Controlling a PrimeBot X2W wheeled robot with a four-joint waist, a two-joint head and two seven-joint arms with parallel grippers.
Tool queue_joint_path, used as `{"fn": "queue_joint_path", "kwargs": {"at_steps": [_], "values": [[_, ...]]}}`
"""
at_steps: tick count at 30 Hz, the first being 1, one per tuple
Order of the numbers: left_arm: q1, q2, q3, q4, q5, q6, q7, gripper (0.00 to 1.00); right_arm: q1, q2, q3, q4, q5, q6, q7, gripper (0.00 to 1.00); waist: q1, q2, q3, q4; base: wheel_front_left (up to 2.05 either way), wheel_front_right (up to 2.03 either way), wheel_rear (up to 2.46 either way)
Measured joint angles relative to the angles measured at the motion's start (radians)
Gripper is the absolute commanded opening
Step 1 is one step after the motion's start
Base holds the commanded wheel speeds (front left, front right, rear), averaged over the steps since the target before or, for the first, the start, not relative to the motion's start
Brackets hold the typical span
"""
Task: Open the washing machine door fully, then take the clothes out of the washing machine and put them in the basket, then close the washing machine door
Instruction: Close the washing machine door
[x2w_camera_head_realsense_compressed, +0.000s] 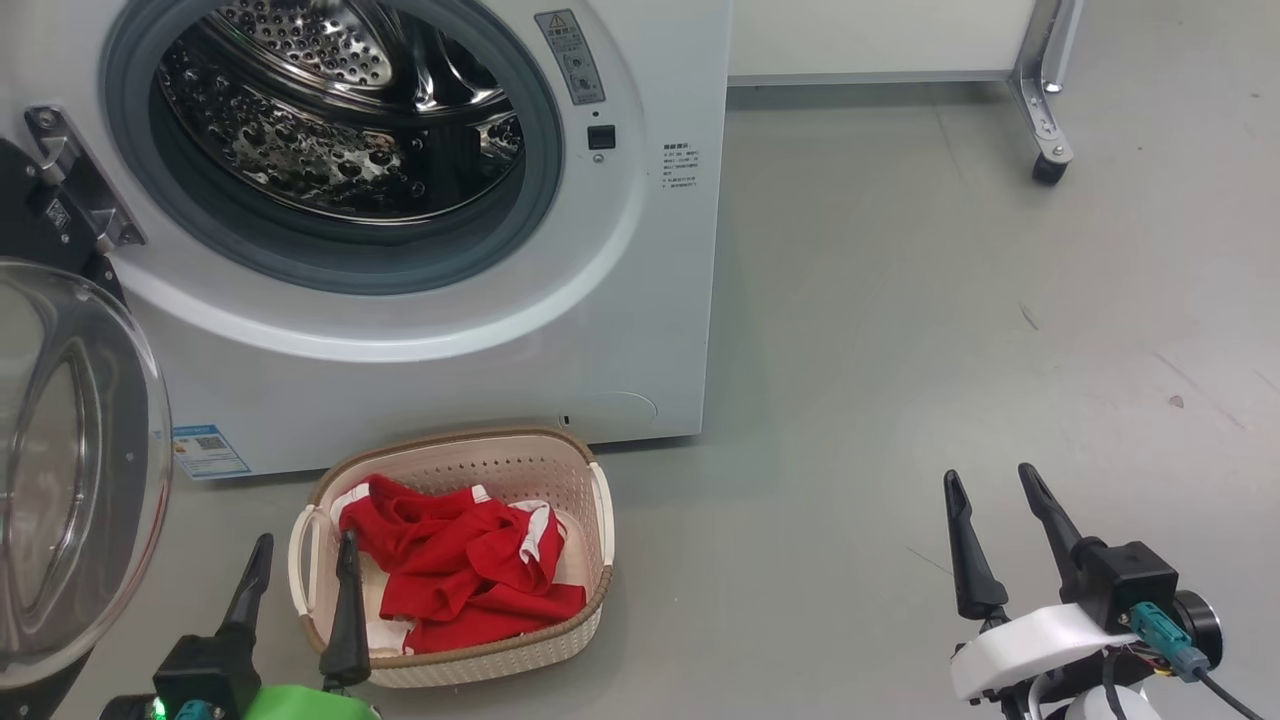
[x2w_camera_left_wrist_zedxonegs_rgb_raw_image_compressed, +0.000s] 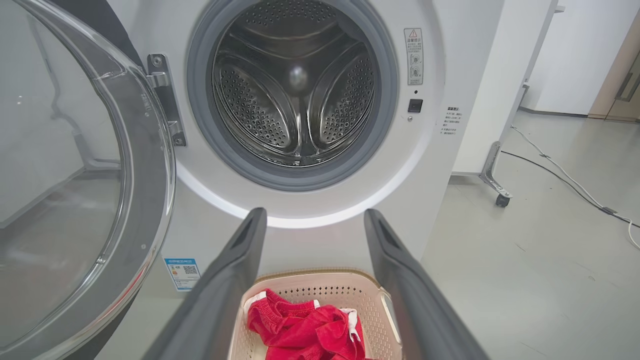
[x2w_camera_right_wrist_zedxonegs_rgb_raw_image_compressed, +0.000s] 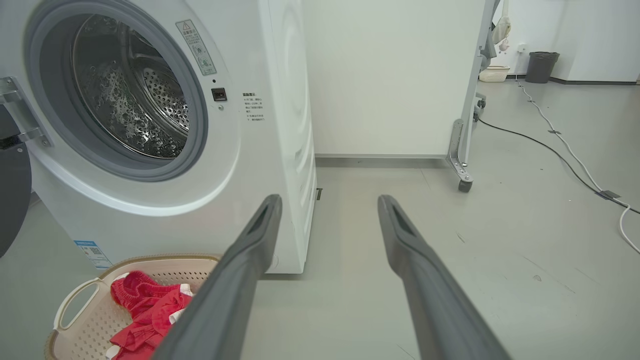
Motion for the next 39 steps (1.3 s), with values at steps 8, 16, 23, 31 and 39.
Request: {"fn": "queue_joint_path", "kwargs": {"at_steps": [8, 16, 23, 31, 39], "values": [[0.0, 0.001, -0.002, -0.001, 0.0, 0.0, 0.0, 1.0, 0.014, 0.001, 0.005, 0.003, 0.0, 0.0, 0.0, 1.0, 0.0, 0.0, -0.015, 0.021, -0.28, 0.28, 0.0], [0.001, 0.001, -0.007, -0.001, -0.001, 0.0, 0.0, 1.0, 0.014, 0.001, 0.006, 0.005, 0.0, 0.0, 0.0, 1.0, 0.0, 0.0, -0.021, 0.032, -0.03, 0.03, 0.0], [0.003, 0.001, -0.04, 0.025, -0.011, -0.006, 0.0, 1.0, 0.02, 0.001, 0.001, 0.005, 0.0, 0.0, 0.0, 1.0, 0.0, 0.0, -0.027, 0.058, 0.0, 0.0, 0.0], [0.004, 0.001, -0.049, 0.043, -0.016, -0.006, 0.0, 1.0, 0.036, 0.001, 0.004, 0.008, 0.0, 0.003, 0.0, 1.0, 0.0, 0.0, -0.034, 0.12, 0.0, 0.0, 0.0], [0.038, 0.002, -0.034, 0.075, -0.013, 0.004, 0.0, 1.0, 0.04, 0.002, 0.029, 0.02, 0.01, 0.017, 0.0, 1.0, 0.0, 0.0, -0.042, 0.214, 0.0, 0.0, 0.0]]}}
